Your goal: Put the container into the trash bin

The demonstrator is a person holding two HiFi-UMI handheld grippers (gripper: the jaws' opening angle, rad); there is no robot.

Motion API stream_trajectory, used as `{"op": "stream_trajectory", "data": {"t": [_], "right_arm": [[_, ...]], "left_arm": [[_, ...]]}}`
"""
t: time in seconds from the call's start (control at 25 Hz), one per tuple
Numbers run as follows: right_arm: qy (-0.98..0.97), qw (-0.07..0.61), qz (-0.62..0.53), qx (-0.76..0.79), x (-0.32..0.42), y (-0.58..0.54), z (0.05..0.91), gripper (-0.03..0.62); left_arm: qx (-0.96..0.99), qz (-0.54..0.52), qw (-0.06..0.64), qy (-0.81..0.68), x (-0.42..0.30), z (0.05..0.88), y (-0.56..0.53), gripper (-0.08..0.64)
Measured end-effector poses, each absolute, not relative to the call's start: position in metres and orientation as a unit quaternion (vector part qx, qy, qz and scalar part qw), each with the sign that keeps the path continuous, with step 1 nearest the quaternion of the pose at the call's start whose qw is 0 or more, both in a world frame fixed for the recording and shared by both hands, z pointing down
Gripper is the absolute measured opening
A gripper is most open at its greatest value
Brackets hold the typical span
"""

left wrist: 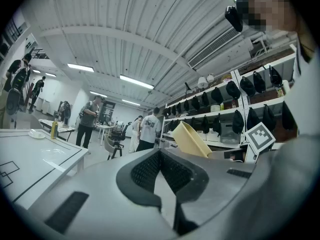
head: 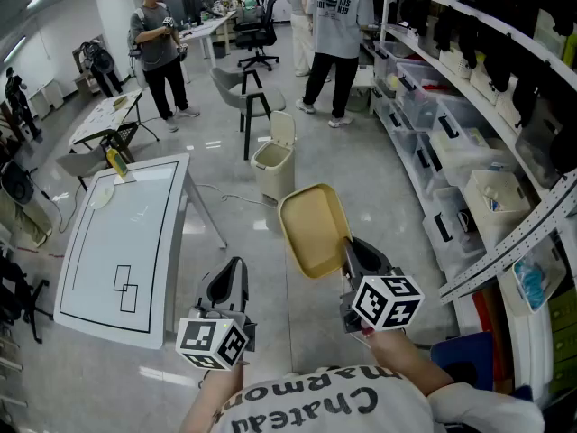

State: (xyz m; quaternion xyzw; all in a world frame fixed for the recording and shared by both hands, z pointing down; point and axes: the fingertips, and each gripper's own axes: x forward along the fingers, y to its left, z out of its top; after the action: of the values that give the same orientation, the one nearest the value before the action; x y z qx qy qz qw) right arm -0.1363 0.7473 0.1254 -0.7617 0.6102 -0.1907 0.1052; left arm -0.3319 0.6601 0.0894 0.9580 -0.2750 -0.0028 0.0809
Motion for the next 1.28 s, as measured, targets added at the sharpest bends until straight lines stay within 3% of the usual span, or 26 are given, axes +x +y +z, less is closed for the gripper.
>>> {"op": "stream_trajectory", "data": {"t": [0.48,0.96,1.28], "right_arm": [[0.611,0.133,-0.211,-0.751,-0.111,0.749,0.130,0.040],[0.633,0.111,-0.233,-0.730,-0.103,0.757,0.162,0.040],[0.630,0.095,-0.245,-0.730,-0.101,0.742,0.175,0.040]], "left_arm": [[0.956,-0.011,0.083,-0.282,-0.314,0.091,0.661,0.021],[0.959,-0.019,0.115,-0.258,-0.295,0.122,0.688,0.021],[0.958,-0.005,0.086,-0.274,-0.289,0.126,0.670,0.021]]}}
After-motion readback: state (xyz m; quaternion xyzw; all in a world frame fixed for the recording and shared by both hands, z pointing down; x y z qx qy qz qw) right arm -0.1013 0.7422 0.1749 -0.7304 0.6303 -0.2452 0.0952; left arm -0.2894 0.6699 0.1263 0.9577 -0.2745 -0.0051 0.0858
